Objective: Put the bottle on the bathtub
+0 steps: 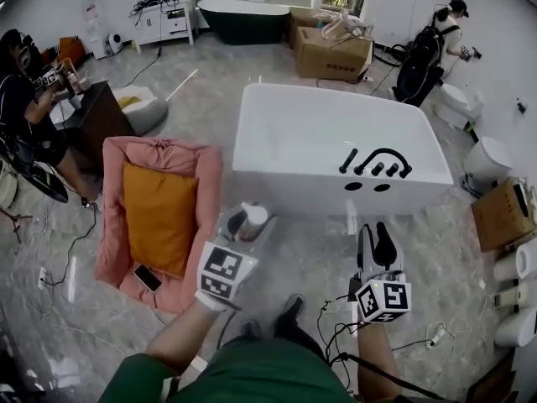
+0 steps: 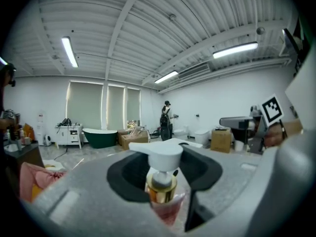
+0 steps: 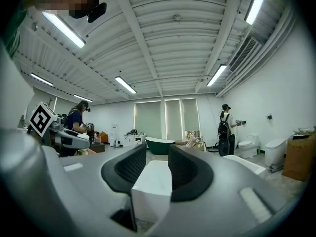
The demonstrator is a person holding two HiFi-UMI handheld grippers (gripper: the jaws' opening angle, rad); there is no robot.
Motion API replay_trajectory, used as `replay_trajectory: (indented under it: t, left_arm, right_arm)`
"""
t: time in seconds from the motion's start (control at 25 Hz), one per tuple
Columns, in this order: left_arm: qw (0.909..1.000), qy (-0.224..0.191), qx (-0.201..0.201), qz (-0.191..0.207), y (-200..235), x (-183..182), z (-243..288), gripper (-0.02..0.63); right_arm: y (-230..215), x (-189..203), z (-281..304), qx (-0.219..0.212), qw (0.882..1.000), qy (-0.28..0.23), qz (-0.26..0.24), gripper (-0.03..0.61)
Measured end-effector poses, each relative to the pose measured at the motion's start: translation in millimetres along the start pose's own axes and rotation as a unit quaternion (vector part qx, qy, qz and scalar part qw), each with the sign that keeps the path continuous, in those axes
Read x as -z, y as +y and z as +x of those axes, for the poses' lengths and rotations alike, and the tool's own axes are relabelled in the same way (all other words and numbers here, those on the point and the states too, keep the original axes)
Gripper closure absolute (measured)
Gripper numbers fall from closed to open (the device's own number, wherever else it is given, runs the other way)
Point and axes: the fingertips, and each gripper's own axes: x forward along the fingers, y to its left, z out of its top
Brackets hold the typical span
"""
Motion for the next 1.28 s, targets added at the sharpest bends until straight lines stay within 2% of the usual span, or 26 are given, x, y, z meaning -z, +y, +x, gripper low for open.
replay_trajectory:
  t: [0.28,0.56,0.96,1.28]
  left_arm:
    - [0.9979,0.006,-0.062,-0.015,24.2,-13.6,67.6,0.439]
    - [0.995,0.004,-0.098,-0.016,26.0,-32.1,118.4,0.439]
    - [0.9945,-0.001,-0.103,-0.018,2.0,-44.2,167.8,0.442]
    - [0.9941,0.004,-0.106,-0.022,14.5,-36.7,197.8,0.44]
  right_arm:
    - [-48.5,-0.2,67.1,-0.055,0.998,-0.001,-0.019,0.456]
    - [-98.4,-1.9,104.2,-0.077,0.997,-0.001,-0.006,0.456]
    - [-150.2,-1.5,123.6,-0.09,0.996,-0.001,0.007,0.456]
    - [-163.9,8.5,149.1,-0.095,0.995,0.006,0.006,0.456]
